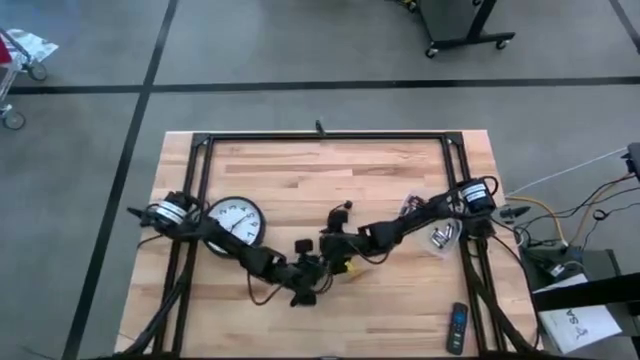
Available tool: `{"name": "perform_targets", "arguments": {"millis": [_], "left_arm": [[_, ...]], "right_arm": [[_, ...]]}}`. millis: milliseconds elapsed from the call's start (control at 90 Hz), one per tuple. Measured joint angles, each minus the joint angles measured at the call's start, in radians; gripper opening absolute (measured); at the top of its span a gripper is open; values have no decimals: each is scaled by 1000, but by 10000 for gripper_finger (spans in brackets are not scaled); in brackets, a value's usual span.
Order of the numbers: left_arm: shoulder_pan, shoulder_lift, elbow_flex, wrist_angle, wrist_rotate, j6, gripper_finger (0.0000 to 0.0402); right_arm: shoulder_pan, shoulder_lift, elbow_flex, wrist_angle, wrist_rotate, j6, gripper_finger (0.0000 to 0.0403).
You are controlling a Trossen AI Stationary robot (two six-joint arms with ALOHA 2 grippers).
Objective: Insert battery
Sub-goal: Remove the white battery holder
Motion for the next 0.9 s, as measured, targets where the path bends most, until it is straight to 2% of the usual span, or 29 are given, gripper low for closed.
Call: {"name": "perform_targets", "arguments": {"millis": [222, 489, 622, 722, 900], "left_arm": [[4, -20, 1, -24, 1, 2, 41], [-6, -147, 2, -144, 38, -61, 50], [-6, -188, 2, -259, 36, -110, 74], [-6, -190, 1, -322, 36, -124, 101], [8, -167, -1, -342, 29, -182, 164]], "right_arm": [[20, -128, 17, -210, 20, 72, 199], [83, -218, -8, -218, 13, 155, 199], [102, -197, -13, -212, -24, 174, 199], [102, -162, -17, -222, -98, 175, 199], [96, -101, -16, -209, -177, 176, 199]]}}
